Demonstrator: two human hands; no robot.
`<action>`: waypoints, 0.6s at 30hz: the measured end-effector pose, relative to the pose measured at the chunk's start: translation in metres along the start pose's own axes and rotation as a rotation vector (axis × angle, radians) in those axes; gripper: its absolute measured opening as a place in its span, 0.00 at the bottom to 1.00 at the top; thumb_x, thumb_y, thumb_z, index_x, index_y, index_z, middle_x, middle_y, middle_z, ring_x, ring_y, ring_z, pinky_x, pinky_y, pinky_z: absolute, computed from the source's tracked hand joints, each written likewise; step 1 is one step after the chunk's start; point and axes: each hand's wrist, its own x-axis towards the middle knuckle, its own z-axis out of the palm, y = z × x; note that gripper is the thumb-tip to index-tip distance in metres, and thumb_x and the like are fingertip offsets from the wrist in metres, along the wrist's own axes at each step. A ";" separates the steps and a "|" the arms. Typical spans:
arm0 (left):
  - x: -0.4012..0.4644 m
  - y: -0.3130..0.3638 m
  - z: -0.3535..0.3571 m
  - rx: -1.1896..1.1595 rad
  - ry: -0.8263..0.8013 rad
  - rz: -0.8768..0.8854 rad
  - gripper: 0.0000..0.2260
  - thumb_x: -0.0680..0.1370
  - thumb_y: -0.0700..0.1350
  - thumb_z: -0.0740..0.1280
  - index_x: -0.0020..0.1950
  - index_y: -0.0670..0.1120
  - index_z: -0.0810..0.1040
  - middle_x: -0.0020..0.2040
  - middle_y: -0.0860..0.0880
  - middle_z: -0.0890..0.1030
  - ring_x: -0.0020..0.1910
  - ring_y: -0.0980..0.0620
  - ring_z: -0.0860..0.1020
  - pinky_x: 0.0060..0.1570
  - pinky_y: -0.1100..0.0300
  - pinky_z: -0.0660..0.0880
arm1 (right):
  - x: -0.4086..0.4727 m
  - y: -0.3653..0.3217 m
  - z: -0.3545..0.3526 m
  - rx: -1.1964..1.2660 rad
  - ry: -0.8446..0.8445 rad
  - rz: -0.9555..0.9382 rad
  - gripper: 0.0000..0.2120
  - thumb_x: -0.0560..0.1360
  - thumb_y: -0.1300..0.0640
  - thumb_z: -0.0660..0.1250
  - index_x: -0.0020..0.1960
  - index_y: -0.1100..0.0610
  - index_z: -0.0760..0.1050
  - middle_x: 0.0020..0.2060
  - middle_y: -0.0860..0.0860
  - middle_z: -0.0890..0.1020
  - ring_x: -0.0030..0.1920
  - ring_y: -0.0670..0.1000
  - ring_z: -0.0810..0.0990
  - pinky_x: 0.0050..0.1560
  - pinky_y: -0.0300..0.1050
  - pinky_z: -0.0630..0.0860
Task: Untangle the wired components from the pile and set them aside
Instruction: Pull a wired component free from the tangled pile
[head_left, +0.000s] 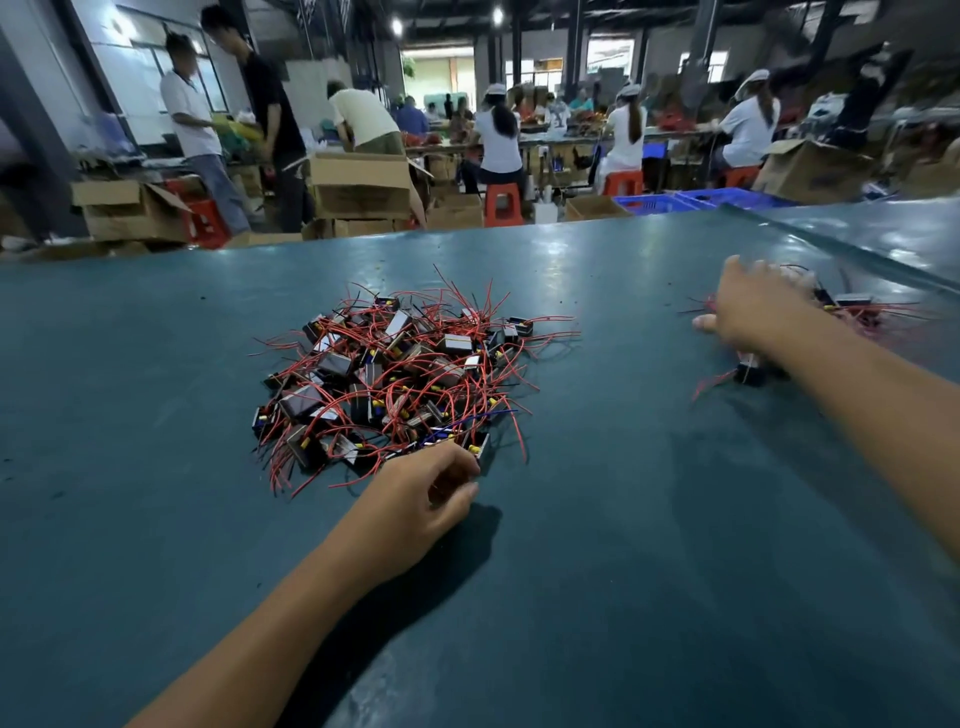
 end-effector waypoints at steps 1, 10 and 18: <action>0.000 0.000 0.000 0.004 -0.005 0.002 0.04 0.79 0.46 0.69 0.52 0.53 0.78 0.45 0.61 0.80 0.45 0.60 0.78 0.46 0.63 0.77 | -0.004 -0.011 0.002 -0.023 0.051 -0.056 0.34 0.77 0.42 0.67 0.74 0.61 0.61 0.70 0.62 0.70 0.71 0.63 0.68 0.71 0.64 0.62; 0.003 -0.008 -0.005 0.130 0.149 -0.036 0.07 0.78 0.39 0.70 0.52 0.50 0.78 0.46 0.59 0.78 0.45 0.61 0.76 0.45 0.67 0.74 | -0.114 -0.122 0.037 0.511 -0.186 -0.812 0.11 0.77 0.44 0.69 0.48 0.52 0.77 0.44 0.48 0.83 0.44 0.48 0.81 0.45 0.43 0.75; 0.007 -0.021 -0.013 0.276 0.225 -0.114 0.12 0.77 0.42 0.72 0.60 0.46 0.78 0.54 0.53 0.76 0.49 0.55 0.75 0.53 0.59 0.75 | -0.155 -0.164 0.053 0.308 -0.044 -0.762 0.26 0.73 0.34 0.67 0.57 0.54 0.71 0.49 0.50 0.80 0.51 0.54 0.78 0.49 0.50 0.77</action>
